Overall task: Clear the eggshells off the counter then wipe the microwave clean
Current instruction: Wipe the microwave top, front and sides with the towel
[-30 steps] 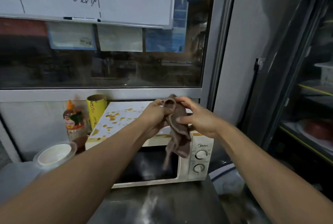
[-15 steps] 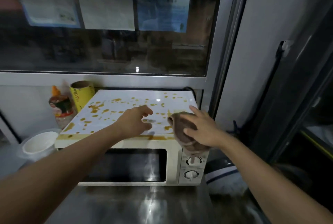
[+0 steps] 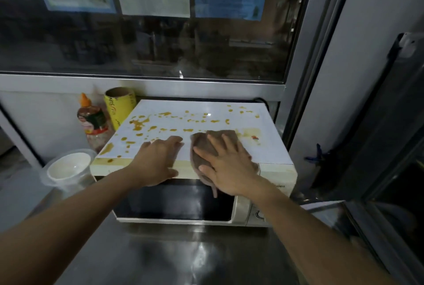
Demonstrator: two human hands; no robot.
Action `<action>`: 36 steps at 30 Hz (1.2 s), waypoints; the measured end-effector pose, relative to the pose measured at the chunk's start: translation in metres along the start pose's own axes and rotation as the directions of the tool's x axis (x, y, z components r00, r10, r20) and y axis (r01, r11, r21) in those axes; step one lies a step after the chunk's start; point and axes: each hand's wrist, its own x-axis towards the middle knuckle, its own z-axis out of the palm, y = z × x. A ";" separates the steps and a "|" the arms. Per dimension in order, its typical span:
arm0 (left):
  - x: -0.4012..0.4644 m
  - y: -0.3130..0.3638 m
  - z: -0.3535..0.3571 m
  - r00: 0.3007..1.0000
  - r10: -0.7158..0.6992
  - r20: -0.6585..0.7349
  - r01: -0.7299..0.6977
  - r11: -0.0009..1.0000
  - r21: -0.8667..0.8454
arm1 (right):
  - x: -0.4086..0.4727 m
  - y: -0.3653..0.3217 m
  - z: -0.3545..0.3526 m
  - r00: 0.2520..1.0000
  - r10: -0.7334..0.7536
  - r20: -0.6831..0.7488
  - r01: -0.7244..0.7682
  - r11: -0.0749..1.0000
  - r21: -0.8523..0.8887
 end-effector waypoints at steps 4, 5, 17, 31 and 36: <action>0.001 -0.005 0.004 0.999 0.021 -0.039 -0.022 0.999 -0.043 | 0.003 -0.035 0.003 0.993 -0.065 -0.098 0.056 0.994 -0.089; 0.000 -0.007 0.004 0.998 0.045 -0.043 -0.048 0.996 -0.074 | -0.003 -0.031 0.005 0.990 -0.080 -0.112 0.068 0.992 -0.109; -0.038 -0.120 -0.008 0.993 -0.090 -0.070 0.087 0.995 -0.039 | 0.025 -0.051 0.004 1.000 0.002 0.011 -0.001 1.000 -0.018; -0.061 -0.169 0.003 0.974 -0.165 -0.157 0.080 0.893 -0.443 | 0.069 -0.097 0.003 0.995 0.005 0.096 -0.008 0.999 0.037; -0.071 -0.185 0.003 0.968 -0.210 -0.140 0.087 0.798 -0.596 | 0.135 -0.165 0.003 0.991 -0.064 0.121 0.045 0.988 0.149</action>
